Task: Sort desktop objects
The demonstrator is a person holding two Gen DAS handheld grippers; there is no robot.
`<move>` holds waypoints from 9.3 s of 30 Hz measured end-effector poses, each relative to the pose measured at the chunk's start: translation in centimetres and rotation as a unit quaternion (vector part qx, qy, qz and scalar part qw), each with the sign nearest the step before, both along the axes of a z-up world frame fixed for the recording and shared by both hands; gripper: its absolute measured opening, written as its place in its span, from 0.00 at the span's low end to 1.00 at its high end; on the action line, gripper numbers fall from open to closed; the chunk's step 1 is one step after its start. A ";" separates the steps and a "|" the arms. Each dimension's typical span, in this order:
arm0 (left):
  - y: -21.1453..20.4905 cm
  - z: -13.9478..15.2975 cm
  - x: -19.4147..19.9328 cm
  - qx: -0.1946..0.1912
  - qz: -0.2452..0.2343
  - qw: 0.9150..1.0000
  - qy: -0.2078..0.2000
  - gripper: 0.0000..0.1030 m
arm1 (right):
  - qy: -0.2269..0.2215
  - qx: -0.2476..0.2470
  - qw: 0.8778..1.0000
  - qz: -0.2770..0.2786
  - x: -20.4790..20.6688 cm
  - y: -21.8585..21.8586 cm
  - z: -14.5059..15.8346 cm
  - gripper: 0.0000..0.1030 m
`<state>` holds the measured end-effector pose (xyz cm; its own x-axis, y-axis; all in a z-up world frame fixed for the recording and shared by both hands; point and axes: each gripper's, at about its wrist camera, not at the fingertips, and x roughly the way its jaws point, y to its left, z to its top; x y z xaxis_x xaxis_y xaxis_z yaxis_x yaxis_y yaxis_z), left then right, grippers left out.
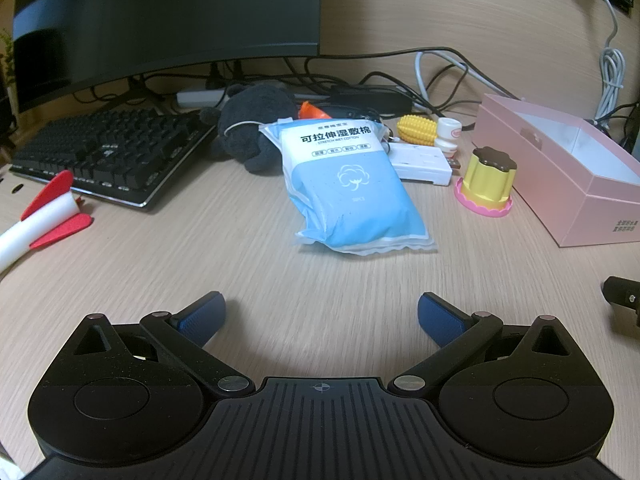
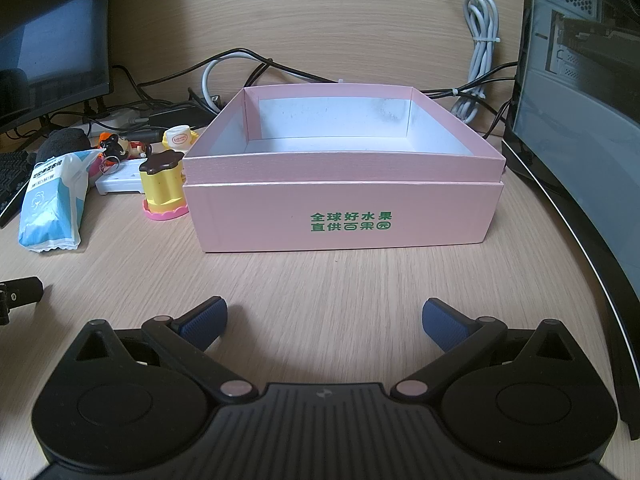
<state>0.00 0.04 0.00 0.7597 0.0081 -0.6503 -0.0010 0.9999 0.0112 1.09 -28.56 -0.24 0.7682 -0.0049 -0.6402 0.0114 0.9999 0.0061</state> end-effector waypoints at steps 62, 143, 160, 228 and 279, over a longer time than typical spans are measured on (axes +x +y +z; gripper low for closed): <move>-0.1 0.1 0.3 0.002 -0.003 1.000 0.008 1.00 | 0.034 -0.001 0.999 -0.001 -0.9 0.3 0.6 1.00; -0.8 3.8 -4.9 0.023 -0.064 0.997 0.028 1.00 | -0.031 0.004 0.992 0.120 4.9 6.8 4.5 0.56; 0.1 3.6 -4.8 -0.002 -0.062 0.997 0.037 1.00 | 0.000 -0.029 0.988 0.154 5.8 11.9 1.6 0.41; -9.1 13.2 7.6 -0.007 -0.175 0.976 -0.129 0.84 | -0.161 -0.092 0.982 0.046 0.0 0.0 13.6 0.88; 10.1 3.6 -3.5 -0.052 0.048 0.994 0.078 0.96 | 0.050 -0.032 0.998 0.037 22.6 17.3 2.1 0.27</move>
<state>-3.50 10.17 3.57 0.6483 0.0024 -0.7614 -0.1024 0.9912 -0.0840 23.68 -11.30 1.81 0.7004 0.0065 -0.7137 -0.0649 0.9964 -0.0546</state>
